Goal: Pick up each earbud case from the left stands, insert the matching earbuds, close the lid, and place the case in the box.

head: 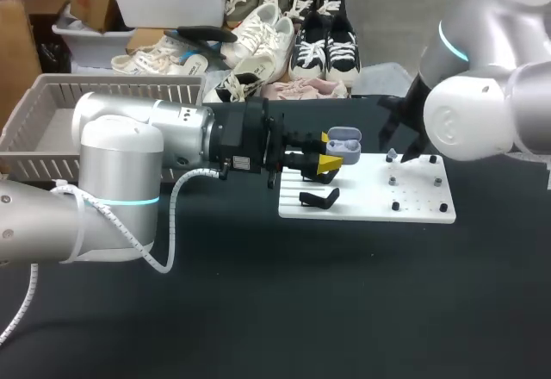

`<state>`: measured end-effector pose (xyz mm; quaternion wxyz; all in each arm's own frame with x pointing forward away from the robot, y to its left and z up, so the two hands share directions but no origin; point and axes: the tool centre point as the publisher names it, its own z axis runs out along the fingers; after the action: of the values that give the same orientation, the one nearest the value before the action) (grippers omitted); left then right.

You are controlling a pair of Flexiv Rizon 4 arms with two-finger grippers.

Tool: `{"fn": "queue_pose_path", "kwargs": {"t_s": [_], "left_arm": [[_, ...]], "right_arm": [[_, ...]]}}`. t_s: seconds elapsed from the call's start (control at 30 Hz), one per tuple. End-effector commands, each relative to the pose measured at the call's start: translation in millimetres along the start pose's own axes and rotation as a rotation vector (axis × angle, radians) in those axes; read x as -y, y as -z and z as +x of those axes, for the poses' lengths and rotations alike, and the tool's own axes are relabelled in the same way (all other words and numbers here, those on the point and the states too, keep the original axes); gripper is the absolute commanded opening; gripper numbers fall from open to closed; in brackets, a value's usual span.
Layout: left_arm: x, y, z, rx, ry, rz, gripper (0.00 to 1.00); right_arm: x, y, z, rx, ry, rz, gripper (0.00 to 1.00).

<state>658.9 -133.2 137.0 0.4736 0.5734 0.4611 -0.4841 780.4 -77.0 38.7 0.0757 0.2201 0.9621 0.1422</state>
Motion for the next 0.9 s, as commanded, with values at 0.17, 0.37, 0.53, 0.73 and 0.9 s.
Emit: {"fn": "queue_pose_path", "kwargs": {"t_s": [0.17,0.37,0.53,0.73,0.9], "left_arm": [[-1.0,-0.2,0.5,0.0,0.0,0.002,0.0],[-1.0,-0.2,0.5,0.0,0.0,0.002,0.0],[-1.0,-0.2,0.5,0.0,0.0,0.002,0.0],[-1.0,-0.2,0.5,0.0,0.0,0.002,0.0],[-1.0,-0.2,0.5,0.0,0.0,0.002,0.0]], "right_arm": [[-0.5,-2.1,0.2,0.0,-0.007,0.009,0.43],[1.5,-5.7,-1.6,0.003,-0.033,0.012,0.42],[0.7,-6.7,-3.2,0.005,-0.039,0.012,0.42],[0.5,-8.7,-2.8,0.002,-0.042,0.015,0.39],[0.2,-9.1,-2.8,-0.001,-0.043,0.016,0.35]]}}
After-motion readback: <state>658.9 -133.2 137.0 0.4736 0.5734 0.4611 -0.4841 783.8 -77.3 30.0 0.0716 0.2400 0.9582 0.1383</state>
